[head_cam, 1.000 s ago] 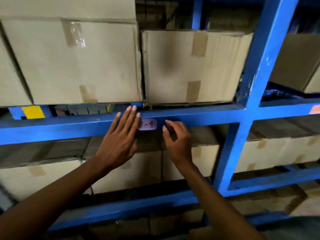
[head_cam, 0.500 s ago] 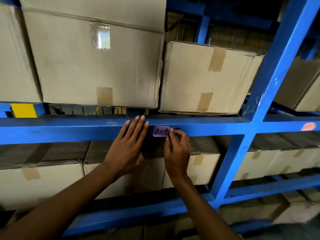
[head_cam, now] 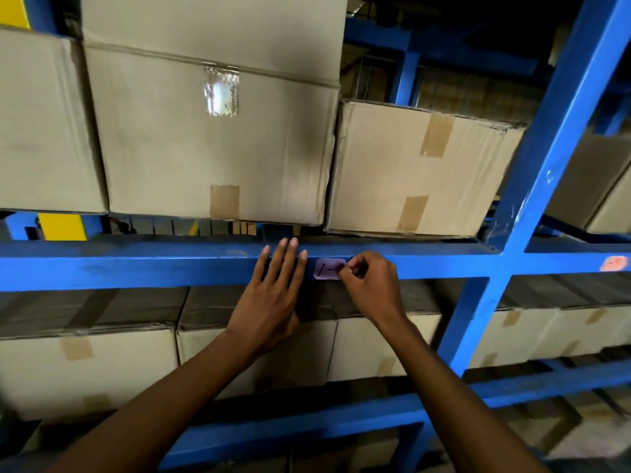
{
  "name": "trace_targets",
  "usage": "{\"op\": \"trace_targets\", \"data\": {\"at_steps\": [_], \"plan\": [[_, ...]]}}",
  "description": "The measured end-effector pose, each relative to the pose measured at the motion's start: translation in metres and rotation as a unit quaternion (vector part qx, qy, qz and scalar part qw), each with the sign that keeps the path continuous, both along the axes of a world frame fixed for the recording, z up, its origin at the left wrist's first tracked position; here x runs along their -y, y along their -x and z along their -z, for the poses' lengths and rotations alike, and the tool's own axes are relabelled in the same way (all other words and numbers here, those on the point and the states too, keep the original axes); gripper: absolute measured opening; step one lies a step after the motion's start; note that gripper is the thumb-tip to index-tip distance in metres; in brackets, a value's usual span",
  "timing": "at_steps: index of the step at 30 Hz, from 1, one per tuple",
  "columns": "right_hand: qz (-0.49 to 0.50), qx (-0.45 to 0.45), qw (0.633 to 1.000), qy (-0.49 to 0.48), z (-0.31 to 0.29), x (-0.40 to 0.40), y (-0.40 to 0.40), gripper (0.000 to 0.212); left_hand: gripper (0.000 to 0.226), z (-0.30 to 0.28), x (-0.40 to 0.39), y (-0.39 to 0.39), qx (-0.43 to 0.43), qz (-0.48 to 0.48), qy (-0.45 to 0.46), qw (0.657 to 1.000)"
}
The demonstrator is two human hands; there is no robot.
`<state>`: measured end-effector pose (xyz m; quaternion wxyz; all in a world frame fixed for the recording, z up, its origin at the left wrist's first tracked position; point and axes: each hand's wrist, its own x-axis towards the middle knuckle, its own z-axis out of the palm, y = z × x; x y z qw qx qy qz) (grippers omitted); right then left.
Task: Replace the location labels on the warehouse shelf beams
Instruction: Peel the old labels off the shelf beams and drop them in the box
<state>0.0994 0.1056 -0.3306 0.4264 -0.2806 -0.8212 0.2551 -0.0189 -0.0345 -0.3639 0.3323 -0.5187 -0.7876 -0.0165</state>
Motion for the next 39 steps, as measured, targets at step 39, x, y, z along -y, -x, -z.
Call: {"op": "trace_targets", "data": {"at_steps": [39], "plan": [[0.048,-0.017,0.910,0.412,0.259,-0.278,-0.294,0.018,0.097,0.134,-0.329,-0.241,-0.088,0.045,0.196,0.976]]}}
